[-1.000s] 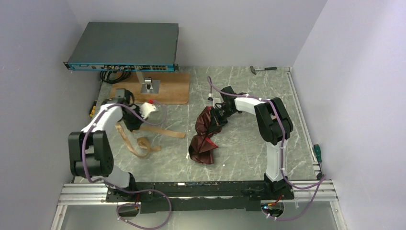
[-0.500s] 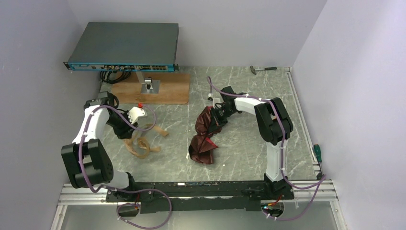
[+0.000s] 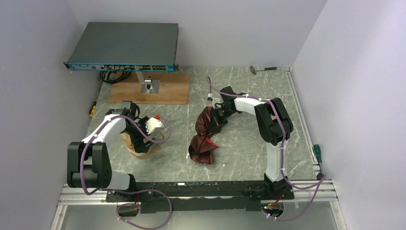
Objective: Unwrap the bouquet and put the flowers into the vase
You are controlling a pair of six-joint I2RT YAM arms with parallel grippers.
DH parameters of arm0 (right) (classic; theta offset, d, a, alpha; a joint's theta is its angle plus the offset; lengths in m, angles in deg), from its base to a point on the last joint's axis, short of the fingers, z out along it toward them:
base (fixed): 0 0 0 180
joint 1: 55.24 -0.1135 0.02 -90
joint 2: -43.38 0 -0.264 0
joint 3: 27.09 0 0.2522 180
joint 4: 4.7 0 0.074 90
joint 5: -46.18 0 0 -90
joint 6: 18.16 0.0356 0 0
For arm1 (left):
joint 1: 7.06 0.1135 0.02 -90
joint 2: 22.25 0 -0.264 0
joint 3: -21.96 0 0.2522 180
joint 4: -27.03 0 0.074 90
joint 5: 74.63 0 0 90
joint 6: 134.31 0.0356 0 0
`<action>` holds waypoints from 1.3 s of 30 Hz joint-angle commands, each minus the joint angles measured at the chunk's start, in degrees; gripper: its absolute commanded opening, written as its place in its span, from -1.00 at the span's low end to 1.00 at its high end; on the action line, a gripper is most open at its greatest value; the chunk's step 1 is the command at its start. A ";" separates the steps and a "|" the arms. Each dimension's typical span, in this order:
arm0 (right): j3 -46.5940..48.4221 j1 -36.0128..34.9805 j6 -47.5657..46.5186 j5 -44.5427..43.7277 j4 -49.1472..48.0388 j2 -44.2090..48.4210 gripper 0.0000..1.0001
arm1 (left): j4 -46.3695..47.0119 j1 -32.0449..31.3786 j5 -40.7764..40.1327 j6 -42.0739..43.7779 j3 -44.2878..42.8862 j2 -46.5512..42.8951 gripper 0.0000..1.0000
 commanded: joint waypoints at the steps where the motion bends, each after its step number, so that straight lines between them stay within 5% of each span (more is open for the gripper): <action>1: -3.25 -0.67 -5.92 -15.47 0.88 -3.66 -1.00 | 9.67 -0.55 -4.65 -3.83 3.60 0.62 0.99; 7: -3.87 -0.84 -6.92 -13.74 -0.06 -1.95 -0.95 | 14.42 -0.67 -10.08 -4.49 8.60 1.48 0.98; 9: -3.76 -0.88 -7.29 -12.81 0.05 -1.49 -0.89 | 14.19 -0.69 -10.28 -4.75 9.16 1.40 0.66; 13: -2.83 -0.91 -7.69 -9.95 0.99 -0.44 -0.68 | 10.14 -0.70 -6.80 -7.16 6.47 1.36 -0.32; 18: -1.14 -0.93 -7.01 -6.20 1.50 2.55 -0.09 | 3.22 -0.70 -1.28 -9.35 1.24 -0.84 -1.00; 23: -0.42 -0.91 -6.51 -2.77 1.74 5.64 0.38 | -3.74 -0.69 3.14 -12.40 -7.41 -3.28 -1.00; 30: 1.33 -0.93 -5.12 -0.65 1.09 9.43 0.67 | -10.66 -0.69 7.97 -16.85 -20.00 -3.03 -1.00; 34: 2.18 -0.93 -5.50 -0.30 2.24 8.95 0.70 | -7.22 -0.69 3.76 -18.36 -18.74 -2.27 -1.00; 36: 1.90 -0.93 -5.45 0.07 2.14 8.96 0.71 | -4.13 -0.67 0.33 -19.58 -16.18 -0.71 -0.60; 39: 1.43 -0.93 -5.39 0.79 1.77 9.54 0.72 | -0.29 -0.70 -3.34 -21.35 -13.79 2.31 0.37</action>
